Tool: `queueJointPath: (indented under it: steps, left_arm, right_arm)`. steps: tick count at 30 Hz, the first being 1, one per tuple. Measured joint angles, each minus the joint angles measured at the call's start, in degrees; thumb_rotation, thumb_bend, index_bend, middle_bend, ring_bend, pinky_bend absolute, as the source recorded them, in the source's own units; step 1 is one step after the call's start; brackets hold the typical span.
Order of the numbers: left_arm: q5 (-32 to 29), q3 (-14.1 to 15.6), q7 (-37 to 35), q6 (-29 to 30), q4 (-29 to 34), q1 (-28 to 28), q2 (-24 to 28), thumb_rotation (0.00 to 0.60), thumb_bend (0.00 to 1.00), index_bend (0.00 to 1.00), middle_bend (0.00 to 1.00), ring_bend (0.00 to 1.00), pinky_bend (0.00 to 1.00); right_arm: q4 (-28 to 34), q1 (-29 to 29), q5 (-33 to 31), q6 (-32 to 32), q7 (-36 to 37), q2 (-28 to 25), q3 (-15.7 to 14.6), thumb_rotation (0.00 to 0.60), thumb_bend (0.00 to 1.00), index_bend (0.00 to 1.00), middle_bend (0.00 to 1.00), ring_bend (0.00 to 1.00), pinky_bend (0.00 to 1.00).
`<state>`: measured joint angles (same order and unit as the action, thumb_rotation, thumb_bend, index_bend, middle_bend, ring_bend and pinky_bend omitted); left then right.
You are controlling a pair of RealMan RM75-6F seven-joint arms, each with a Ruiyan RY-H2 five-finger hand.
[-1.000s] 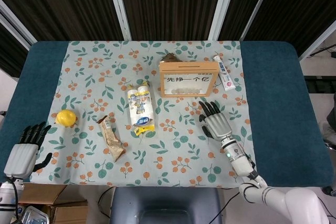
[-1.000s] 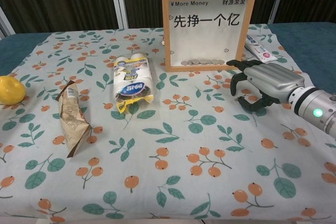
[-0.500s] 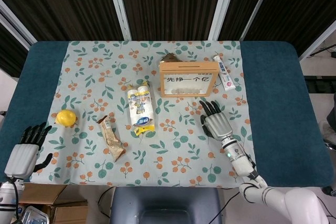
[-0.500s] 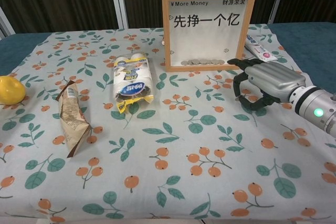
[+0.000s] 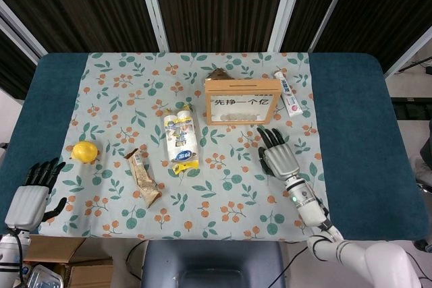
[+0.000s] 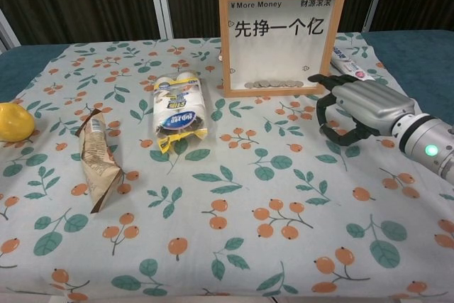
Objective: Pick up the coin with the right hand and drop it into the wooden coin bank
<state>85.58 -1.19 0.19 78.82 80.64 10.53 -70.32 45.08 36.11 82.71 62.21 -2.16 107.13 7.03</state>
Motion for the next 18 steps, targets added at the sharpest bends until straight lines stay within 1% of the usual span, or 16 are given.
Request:
queueJointPath:
  steps: [4,7,13,18]
  left_arm:
    - [0.1,-0.1,0.0,0.3,0.3,-0.1,0.2,0.600,0.36,0.00,0.00,0.00,0.00]
    - [0.2,-0.1,0.0,0.6,0.6,-0.1,0.4,0.600,0.36,0.00,0.00,0.00,0.00]
    - [0.8,0.0,-0.2,1.5,1.0,-0.4,0.7,0.600,0.36,0.00,0.00,0.00,0.00]
    - [1.1,0.2,-0.8,2.0,0.9,-0.7,0.9,0.600,0.36,0.00,0.00,0.00,0.00]
  right_arm:
    - [1.9,0.0,0.7,2.7,-0.1,-1.3,0.5,0.600,0.61,0.74,0.06,0.00,0.00]
    - [4.9,0.1,1.3,5.3,-0.9,-3.1,1.4,0.600,0.61,0.74,0.06,0.00,0.00]
    - [14.8,0.3,1.6,9.4,-4.4,-8.5,4.4,0.600,0.61,0.75,0.06,0.00,0.00]
    - [24.9,0.7,0.3,10.9,-9.4,-14.0,8.2,0.600,0.61,0.75,0.06,0.00,0.00]
